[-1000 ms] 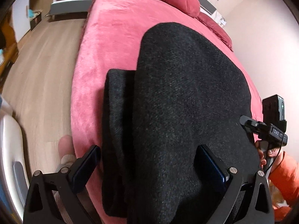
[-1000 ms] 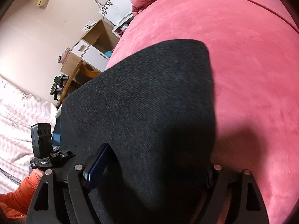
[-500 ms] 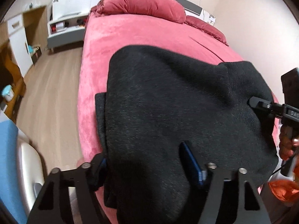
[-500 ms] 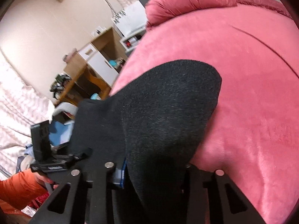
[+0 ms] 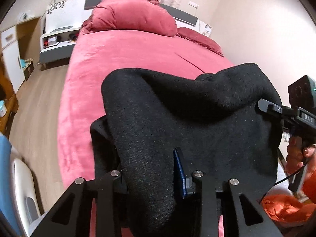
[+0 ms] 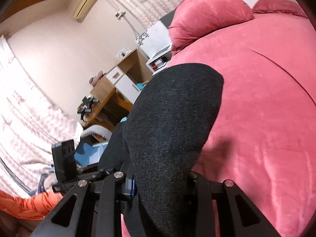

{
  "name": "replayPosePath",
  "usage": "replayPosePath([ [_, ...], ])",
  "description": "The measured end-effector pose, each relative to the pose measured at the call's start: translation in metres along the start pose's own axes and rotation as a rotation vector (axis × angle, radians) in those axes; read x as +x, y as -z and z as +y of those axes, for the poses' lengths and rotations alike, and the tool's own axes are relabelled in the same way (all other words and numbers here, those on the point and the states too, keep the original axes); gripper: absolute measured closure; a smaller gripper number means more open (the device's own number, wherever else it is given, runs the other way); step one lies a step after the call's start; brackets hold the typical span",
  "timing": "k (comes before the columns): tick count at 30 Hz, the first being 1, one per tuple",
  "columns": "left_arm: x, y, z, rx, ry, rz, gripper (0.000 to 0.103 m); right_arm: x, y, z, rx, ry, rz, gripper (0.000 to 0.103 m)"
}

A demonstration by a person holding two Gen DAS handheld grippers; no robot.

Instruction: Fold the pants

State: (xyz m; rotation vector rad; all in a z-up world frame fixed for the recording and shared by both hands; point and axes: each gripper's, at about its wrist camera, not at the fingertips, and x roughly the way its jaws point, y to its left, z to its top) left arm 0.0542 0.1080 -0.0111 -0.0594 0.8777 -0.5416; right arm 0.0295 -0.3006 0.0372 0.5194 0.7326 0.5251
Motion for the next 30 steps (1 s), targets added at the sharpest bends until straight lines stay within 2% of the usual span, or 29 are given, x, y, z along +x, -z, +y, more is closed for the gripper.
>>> replayPosePath([
  [2, 0.01, 0.003, 0.001, -0.008, -0.042, 0.029, 0.058, -0.008, 0.002, -0.021, 0.06, 0.041, -0.006, 0.075],
  [5, 0.022, -0.001, 0.011, -0.035, -0.041, 0.071, 0.04, -0.001, 0.014, -0.06, 0.194, 0.078, 0.039, 0.073],
  [7, 0.026, -0.004, 0.026, -0.068, -0.071, 0.11, 0.016, 0.01, 0.021, -0.08, 0.24, 0.114, 0.082, 0.067],
  [9, 0.025, -0.006, 0.041, -0.107, -0.064, 0.128, 0.008, 0.02, 0.025, -0.093, 0.284, 0.134, 0.104, 0.057],
  [11, 0.03, -0.007, 0.043, -0.116, -0.037, 0.163, 0.005, 0.024, 0.025, -0.101, 0.317, 0.114, 0.098, 0.054],
  [12, 0.037, -0.011, 0.045, -0.115, -0.035, 0.173, 0.0, 0.025, 0.026, -0.103, 0.316, 0.108, 0.098, 0.052],
  [16, 0.05, -0.015, 0.053, -0.143, 0.014, 0.21, 0.0, 0.026, 0.031, -0.105, 0.28, 0.118, 0.137, 0.049],
  [20, 0.073, -0.02, 0.054, -0.183, 0.087, 0.263, 0.0, 0.028, 0.032, -0.107, 0.3, 0.098, 0.153, 0.048],
  [24, 0.079, -0.015, 0.055, -0.202, 0.105, 0.272, 0.0, 0.034, 0.037, -0.118, 0.354, 0.072, 0.195, 0.038],
  [27, 0.08, -0.016, 0.052, -0.184, 0.107, 0.259, 0.0, 0.039, 0.043, -0.122, 0.388, 0.04, 0.206, 0.037],
  [30, 0.079, -0.014, 0.049, -0.167, 0.101, 0.248, 0.0, 0.044, 0.041, -0.118, 0.359, 0.036, 0.197, 0.035],
])
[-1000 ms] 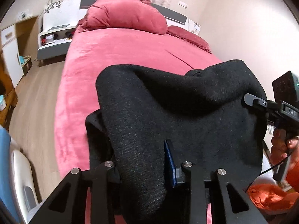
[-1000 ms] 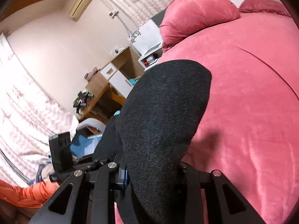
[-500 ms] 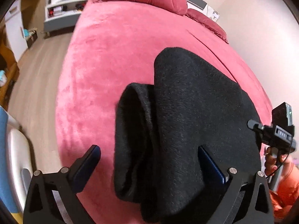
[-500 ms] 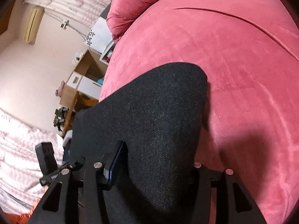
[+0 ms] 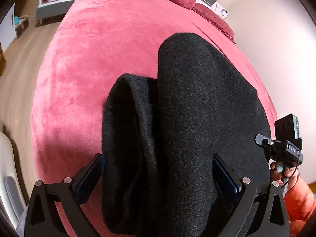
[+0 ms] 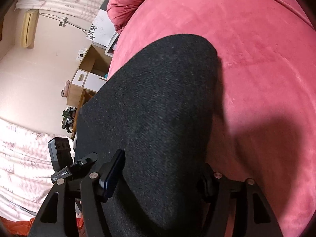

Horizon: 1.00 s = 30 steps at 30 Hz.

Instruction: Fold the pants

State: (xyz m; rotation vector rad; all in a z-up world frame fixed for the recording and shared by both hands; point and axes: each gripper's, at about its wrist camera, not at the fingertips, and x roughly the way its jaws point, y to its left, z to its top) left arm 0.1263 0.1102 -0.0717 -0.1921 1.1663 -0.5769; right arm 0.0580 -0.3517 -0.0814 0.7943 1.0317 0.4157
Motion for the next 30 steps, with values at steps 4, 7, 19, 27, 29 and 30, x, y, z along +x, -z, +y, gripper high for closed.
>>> replayPosePath([
  [4, 0.007, 0.0, -0.008, 0.03, -0.04, -0.017, 0.0, 0.015, -0.004, 0.022, -0.097, 0.073, 0.01, 0.035],
  [7, 0.006, 0.004, -0.015, 0.059, -0.072, -0.047, 0.002, 0.018, -0.005, 0.025, -0.114, 0.095, 0.012, 0.037],
  [19, -0.028, 0.024, -0.058, 0.178, -0.117, -0.161, 0.053, -0.013, 0.01, 0.074, -0.268, 0.124, -0.081, 0.071],
  [27, -0.055, 0.031, -0.073, 0.09, -0.089, -0.217, 0.056, -0.046, 0.019, 0.104, -0.357, 0.053, -0.133, 0.072],
  [29, -0.056, 0.03, -0.078, 0.109, -0.094, -0.217, 0.059, -0.053, 0.015, 0.109, -0.37, 0.042, -0.148, 0.073],
  [30, -0.056, 0.03, -0.083, 0.126, -0.097, -0.215, 0.06, -0.056, 0.013, 0.111, -0.374, 0.04, -0.156, 0.073],
])
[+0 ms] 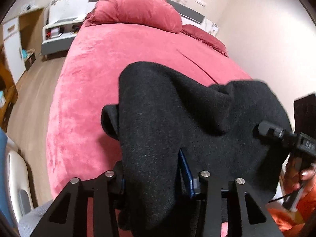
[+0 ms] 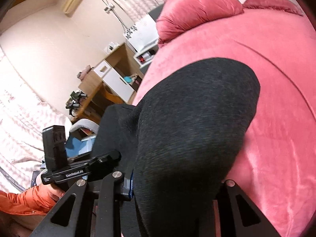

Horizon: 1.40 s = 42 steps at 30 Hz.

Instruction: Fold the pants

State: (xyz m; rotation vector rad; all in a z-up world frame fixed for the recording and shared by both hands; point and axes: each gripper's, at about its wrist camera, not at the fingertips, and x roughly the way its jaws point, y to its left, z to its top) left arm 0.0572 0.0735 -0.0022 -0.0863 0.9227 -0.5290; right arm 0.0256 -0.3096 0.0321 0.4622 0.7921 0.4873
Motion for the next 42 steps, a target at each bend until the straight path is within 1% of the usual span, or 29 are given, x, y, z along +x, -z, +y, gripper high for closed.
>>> replayPosePath([
  [1, 0.002, 0.009, -0.001, 0.015, 0.003, -0.001, 0.061, -0.003, -0.005, 0.001, -0.002, -0.002, -0.011, 0.073],
  [2, 0.004, 0.007, -0.007, 0.028, 0.009, -0.002, 0.062, -0.007, -0.008, 0.001, -0.004, -0.004, -0.021, 0.073],
  [3, 0.007, 0.002, -0.012, 0.034, 0.019, -0.003, 0.063, -0.008, -0.011, 0.003, -0.008, -0.004, -0.032, 0.073],
  [4, 0.008, -0.002, -0.019, 0.036, 0.041, -0.011, 0.069, -0.011, -0.015, 0.003, -0.016, -0.002, -0.045, 0.073],
  [6, 0.012, -0.01, -0.03, 0.05, 0.074, -0.03, 0.07, -0.02, -0.022, 0.003, -0.045, 0.009, -0.068, 0.073],
  [8, 0.021, -0.02, -0.045, 0.091, 0.058, -0.04, 0.07, -0.024, -0.032, 0.001, -0.082, 0.024, -0.076, 0.073],
  [10, 0.034, -0.028, -0.054, 0.108, 0.051, -0.037, 0.07, -0.027, -0.041, -0.006, -0.116, 0.053, -0.084, 0.073],
  [13, 0.051, -0.041, -0.064, 0.09, 0.066, -0.028, 0.071, -0.031, -0.065, -0.021, -0.119, 0.082, -0.127, 0.073],
  [15, 0.063, -0.054, -0.071, 0.092, 0.067, -0.035, 0.071, -0.034, -0.082, -0.032, -0.111, 0.088, -0.15, 0.074],
  [16, 0.067, -0.064, -0.073, 0.099, 0.064, -0.04, 0.071, -0.034, -0.091, -0.037, -0.129, 0.109, -0.162, 0.074],
  [17, 0.075, -0.075, -0.079, 0.109, 0.055, -0.049, 0.072, -0.035, -0.101, -0.043, -0.148, 0.126, -0.176, 0.074],
  [20, 0.087, -0.096, -0.095, 0.122, 0.033, -0.069, 0.072, -0.039, -0.125, -0.064, -0.18, 0.133, -0.238, 0.074],
  [23, 0.112, -0.112, -0.101, 0.144, -0.004, -0.055, 0.071, -0.039, -0.143, -0.094, -0.176, 0.175, -0.291, 0.074],
  [24, 0.121, -0.114, -0.102, 0.157, -0.021, -0.044, 0.07, -0.037, -0.146, -0.106, -0.155, 0.191, -0.295, 0.074],
  [26, 0.14, -0.115, -0.104, 0.186, -0.066, -0.019, 0.065, -0.028, -0.151, -0.146, -0.062, 0.219, -0.266, 0.073],
  [27, 0.148, -0.114, -0.103, 0.2, -0.088, -0.006, 0.06, -0.022, -0.15, -0.162, -0.023, 0.236, -0.246, 0.071],
  [28, 0.152, -0.11, -0.1, 0.206, -0.095, -0.002, 0.053, -0.012, -0.146, -0.184, 0.029, 0.271, -0.212, 0.07],
  [29, 0.156, -0.107, -0.098, 0.21, -0.09, 0.0, 0.048, -0.006, -0.142, -0.201, 0.065, 0.296, -0.187, 0.068],
  [30, 0.159, -0.105, -0.097, 0.208, -0.089, 0.001, 0.039, 0.001, -0.136, -0.219, 0.112, 0.314, -0.165, 0.063],
  [31, 0.16, -0.102, -0.097, 0.201, -0.087, -0.002, 0.036, 0.004, -0.13, -0.233, 0.154, 0.312, -0.161, 0.06],
  [32, 0.16, -0.097, -0.094, 0.192, -0.08, -0.01, 0.035, 0.003, -0.126, -0.244, 0.192, 0.289, -0.175, 0.055],
  [33, 0.159, -0.095, -0.093, 0.189, -0.078, -0.016, 0.032, 0.001, -0.122, -0.252, 0.23, 0.269, -0.203, 0.046],
  [34, 0.16, -0.093, -0.092, 0.184, -0.078, -0.02, 0.03, -0.001, -0.119, -0.254, 0.244, 0.278, -0.215, 0.041],
  [35, 0.159, -0.091, -0.091, 0.174, -0.075, -0.021, 0.03, -0.002, -0.118, -0.255, 0.248, 0.287, -0.218, 0.036],
  [36, 0.159, -0.089, -0.09, 0.154, -0.064, -0.018, 0.03, -0.002, -0.119, -0.254, 0.239, 0.295, -0.211, 0.036],
  [37, 0.165, -0.098, -0.087, 0.138, -0.059, -0.013, 0.03, -0.002, -0.12, -0.251, 0.216, 0.318, -0.201, 0.036],
  [39, 0.158, -0.094, -0.087, 0.122, -0.065, -0.011, 0.03, -0.007, -0.123, -0.242, 0.164, 0.382, -0.184, 0.035],
  [40, 0.154, -0.092, -0.086, 0.124, -0.069, -0.015, 0.03, -0.011, -0.124, -0.237, 0.141, 0.429, -0.178, 0.035],
  [42, 0.142, -0.086, -0.089, 0.139, -0.089, -0.037, 0.03, -0.019, -0.126, -0.231, 0.129, 0.506, -0.183, 0.035],
])
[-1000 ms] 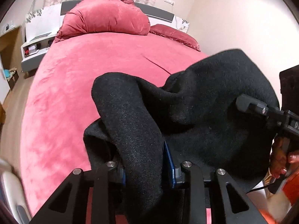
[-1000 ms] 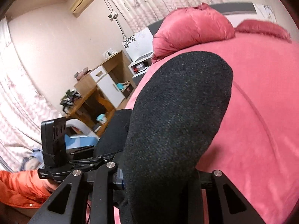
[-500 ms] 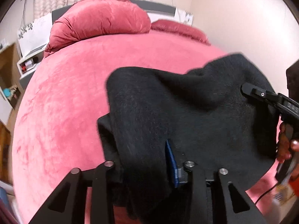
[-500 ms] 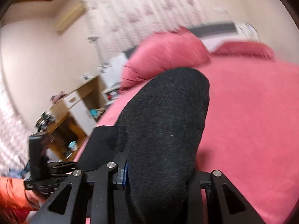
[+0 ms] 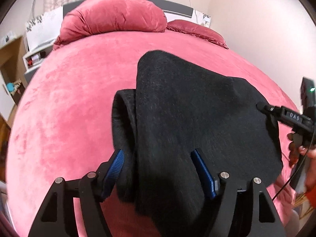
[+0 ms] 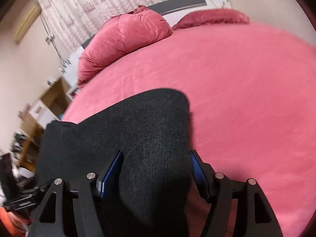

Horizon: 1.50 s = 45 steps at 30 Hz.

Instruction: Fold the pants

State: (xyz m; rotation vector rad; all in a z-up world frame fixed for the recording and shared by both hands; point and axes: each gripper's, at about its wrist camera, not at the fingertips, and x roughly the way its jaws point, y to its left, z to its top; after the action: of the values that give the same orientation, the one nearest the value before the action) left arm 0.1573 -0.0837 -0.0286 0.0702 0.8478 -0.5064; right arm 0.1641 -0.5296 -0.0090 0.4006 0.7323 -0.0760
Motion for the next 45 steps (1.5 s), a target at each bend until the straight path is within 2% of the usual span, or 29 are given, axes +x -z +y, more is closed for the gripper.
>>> replayPosePath([
  [3, -0.019, 0.013, -0.006, 0.023, -0.006, -0.035, 0.031, -0.037, 0.008, 0.018, -0.047, 0.092, -0.085, 0.035],
  [7, -0.022, 0.026, -0.008, 0.054, -0.034, -0.027, 0.031, -0.073, 0.034, 0.051, -0.157, 0.039, -0.148, 0.036],
  [10, -0.023, 0.031, -0.004, 0.018, -0.036, -0.008, 0.031, -0.075, 0.057, 0.065, -0.189, 0.007, -0.097, 0.038],
  [13, -0.024, 0.035, -0.002, 0.019, -0.047, 0.007, 0.028, -0.057, 0.082, 0.068, -0.196, 0.05, 0.008, 0.04],
  [15, -0.027, 0.041, -0.004, 0.031, -0.056, 0.021, 0.028, -0.046, 0.093, 0.064, -0.169, 0.081, 0.047, 0.04],
  [18, -0.029, 0.045, -0.005, 0.028, -0.061, 0.031, 0.028, -0.05, 0.103, 0.058, -0.135, 0.085, -0.006, 0.04],
  [23, -0.03, 0.05, -0.002, 0.034, -0.065, 0.042, 0.024, -0.044, 0.094, 0.059, -0.178, 0.125, 0.032, 0.042],
  [28, -0.035, 0.063, 0.001, 0.038, -0.07, 0.056, 0.023, -0.048, 0.097, 0.047, -0.135, 0.146, 0.031, 0.042],
  [32, -0.045, 0.074, 0.003, -0.028, -0.054, 0.04, 0.023, -0.061, 0.108, 0.049, -0.097, 0.183, 0.019, 0.041],
  [34, -0.047, 0.08, 0.004, -0.06, -0.042, 0.053, 0.016, -0.074, 0.119, 0.056, -0.071, 0.202, -0.001, 0.04],
  [37, -0.046, 0.101, 0.0, -0.077, -0.061, 0.089, 0.016, -0.084, 0.134, 0.058, -0.009, 0.185, 0.007, 0.036],
  [40, -0.049, 0.122, -0.003, -0.104, -0.049, 0.097, 0.016, -0.087, 0.156, 0.064, 0.018, 0.178, 0.032, 0.027],
  [43, -0.054, 0.14, -0.008, -0.111, -0.058, 0.071, 0.015, -0.089, 0.174, 0.07, 0.03, 0.161, 0.045, 0.024],
  [45, -0.057, 0.146, -0.013, -0.101, -0.075, 0.047, 0.01, -0.091, 0.18, 0.07, 0.05, 0.153, 0.049, 0.022],
])
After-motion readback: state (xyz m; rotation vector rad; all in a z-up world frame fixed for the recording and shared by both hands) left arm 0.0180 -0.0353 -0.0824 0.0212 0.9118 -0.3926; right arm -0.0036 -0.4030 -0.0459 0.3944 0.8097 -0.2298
